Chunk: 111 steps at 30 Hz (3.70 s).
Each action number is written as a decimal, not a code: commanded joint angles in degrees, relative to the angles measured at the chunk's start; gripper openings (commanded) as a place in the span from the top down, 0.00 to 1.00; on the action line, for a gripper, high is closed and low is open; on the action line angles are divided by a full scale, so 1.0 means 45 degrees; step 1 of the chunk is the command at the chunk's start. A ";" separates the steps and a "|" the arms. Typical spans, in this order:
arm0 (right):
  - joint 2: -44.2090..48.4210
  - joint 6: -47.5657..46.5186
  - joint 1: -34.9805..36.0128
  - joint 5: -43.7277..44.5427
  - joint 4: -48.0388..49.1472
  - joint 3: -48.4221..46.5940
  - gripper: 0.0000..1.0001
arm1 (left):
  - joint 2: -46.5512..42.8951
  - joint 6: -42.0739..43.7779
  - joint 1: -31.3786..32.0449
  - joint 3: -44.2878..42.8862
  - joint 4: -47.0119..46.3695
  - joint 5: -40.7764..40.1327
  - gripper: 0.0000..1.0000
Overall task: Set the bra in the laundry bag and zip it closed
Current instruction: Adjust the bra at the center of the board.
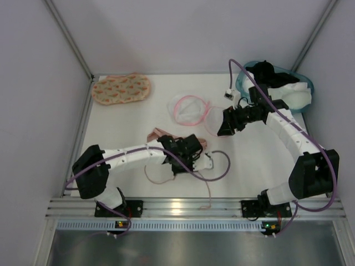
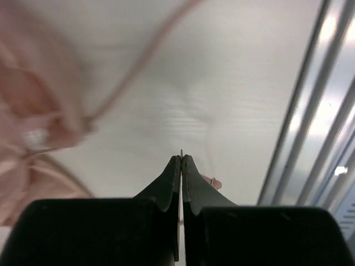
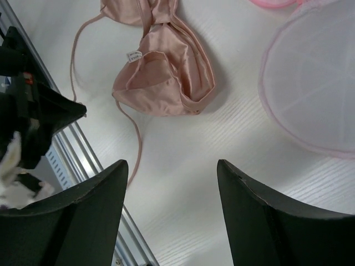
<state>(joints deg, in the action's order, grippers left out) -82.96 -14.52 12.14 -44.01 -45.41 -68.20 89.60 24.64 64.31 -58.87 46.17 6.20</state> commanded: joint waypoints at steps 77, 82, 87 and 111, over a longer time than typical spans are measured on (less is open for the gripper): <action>0.2205 0.0064 -0.4163 -0.0376 -0.0456 0.1856 0.23 | 0.2512 -0.1200 0.5142 -0.0648 -0.5300 0.0459 0.86; 0.2029 -0.0054 -0.4182 -0.0435 -0.0495 0.1856 0.23 | 0.1575 -0.1160 0.5122 -0.0764 -0.4930 0.0556 1.00; 0.1911 -0.0112 -0.4182 -0.0474 -0.0534 0.1778 0.23 | 0.0052 -0.1161 0.4149 -0.1643 -0.3095 0.1044 1.00; 0.0544 -0.0582 -0.3597 -0.1021 -0.1102 0.0683 0.24 | -0.0421 0.6844 -0.7610 -0.3069 0.0110 0.1358 1.00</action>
<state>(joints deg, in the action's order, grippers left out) -80.68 -16.88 -5.10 -47.86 -51.44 -64.16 86.63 48.27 32.95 -72.51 45.30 12.10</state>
